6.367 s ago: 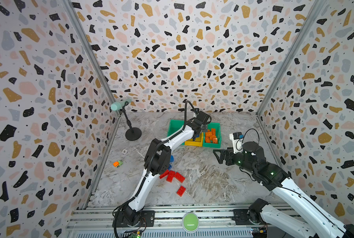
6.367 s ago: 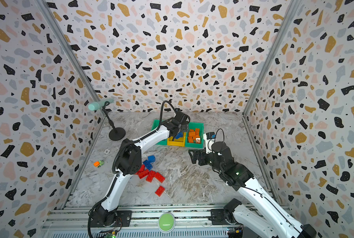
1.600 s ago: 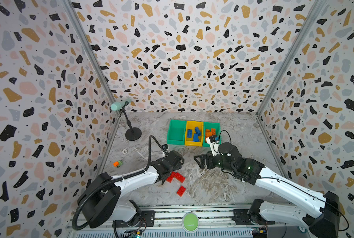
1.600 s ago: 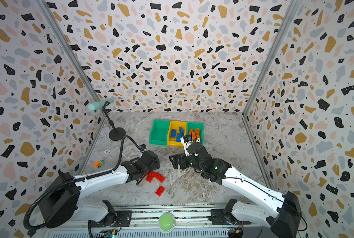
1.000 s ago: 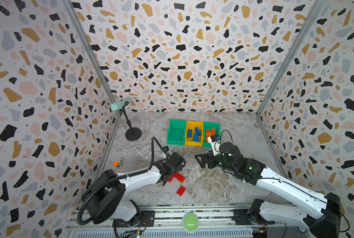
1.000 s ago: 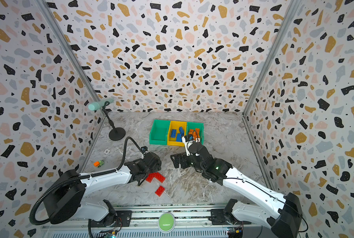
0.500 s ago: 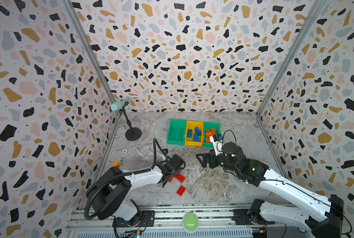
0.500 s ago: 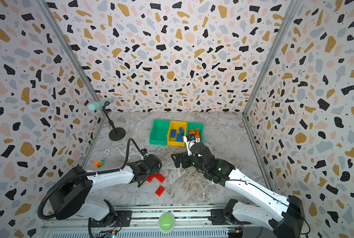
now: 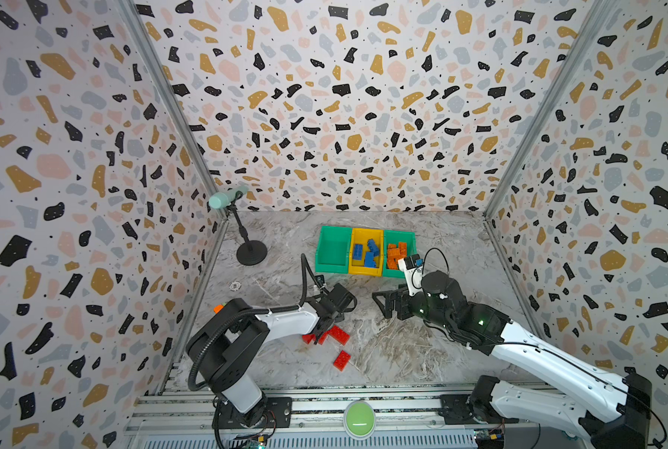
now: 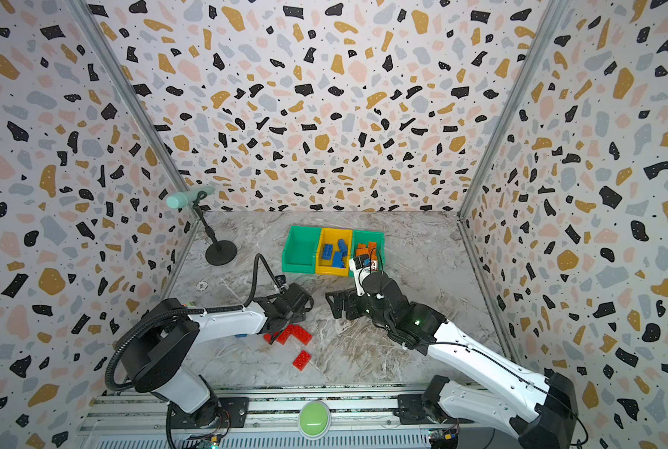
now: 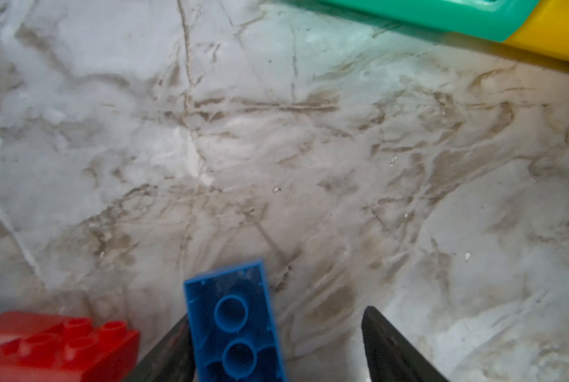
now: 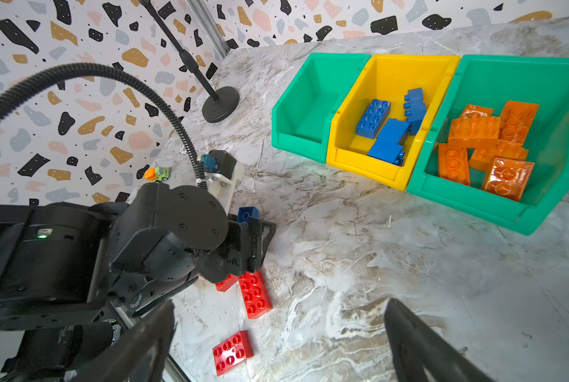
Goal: Sort the legos into containers by color
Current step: Pick up the lego from the center of the table.
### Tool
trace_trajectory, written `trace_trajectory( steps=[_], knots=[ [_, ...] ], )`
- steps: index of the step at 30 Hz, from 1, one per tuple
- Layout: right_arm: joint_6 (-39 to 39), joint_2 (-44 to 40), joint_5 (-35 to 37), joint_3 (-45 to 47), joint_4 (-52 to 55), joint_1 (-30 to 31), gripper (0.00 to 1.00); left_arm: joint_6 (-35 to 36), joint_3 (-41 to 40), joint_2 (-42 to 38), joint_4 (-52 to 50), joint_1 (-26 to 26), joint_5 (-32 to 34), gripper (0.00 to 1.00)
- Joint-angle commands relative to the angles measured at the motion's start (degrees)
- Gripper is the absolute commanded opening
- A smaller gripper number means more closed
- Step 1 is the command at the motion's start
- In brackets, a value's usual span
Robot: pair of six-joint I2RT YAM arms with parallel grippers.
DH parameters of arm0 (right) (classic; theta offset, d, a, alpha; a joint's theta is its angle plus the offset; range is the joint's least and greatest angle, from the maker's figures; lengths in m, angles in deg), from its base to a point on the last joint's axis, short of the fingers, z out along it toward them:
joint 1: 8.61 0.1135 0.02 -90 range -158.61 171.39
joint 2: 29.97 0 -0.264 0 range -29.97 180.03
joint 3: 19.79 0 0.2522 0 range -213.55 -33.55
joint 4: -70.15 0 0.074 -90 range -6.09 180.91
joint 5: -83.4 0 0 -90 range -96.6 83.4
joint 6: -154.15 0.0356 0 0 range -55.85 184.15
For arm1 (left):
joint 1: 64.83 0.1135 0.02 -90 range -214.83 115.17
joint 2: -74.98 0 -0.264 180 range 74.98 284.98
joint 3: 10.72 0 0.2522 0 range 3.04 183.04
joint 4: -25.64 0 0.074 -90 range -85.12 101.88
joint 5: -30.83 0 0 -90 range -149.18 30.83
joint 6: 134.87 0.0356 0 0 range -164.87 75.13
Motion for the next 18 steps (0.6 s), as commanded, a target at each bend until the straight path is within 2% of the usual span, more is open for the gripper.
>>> trace_trajectory(
  steps=[1,9,12,14,18],
  knots=[
    [0.3,-1.6,1.2,0.8,0.5,0.1,0.99,1.9,1.3,1.5,-1.4,0.2,0.2,0.73],
    [-0.4,-1.6,1.8,0.8,0.4,-0.1,0.99,2.0,0.4,2.0,-2.0,0.1,-0.8,0.55],
    [-0.5,-1.4,1.7,0.8,0.0,-0.3,0.99,2.2,0.5,2.1,-3.1,0.1,0.4,0.36],
    [-0.7,-1.2,1.5,0.7,-0.2,-0.3,0.99,2.4,1.1,2.1,-4.2,0.2,1.4,0.28],
    [-0.8,-0.9,1.0,0.5,-0.2,-0.4,0.99,3.4,3.7,1.9,-6.1,0.2,3.8,0.27]
  ],
)
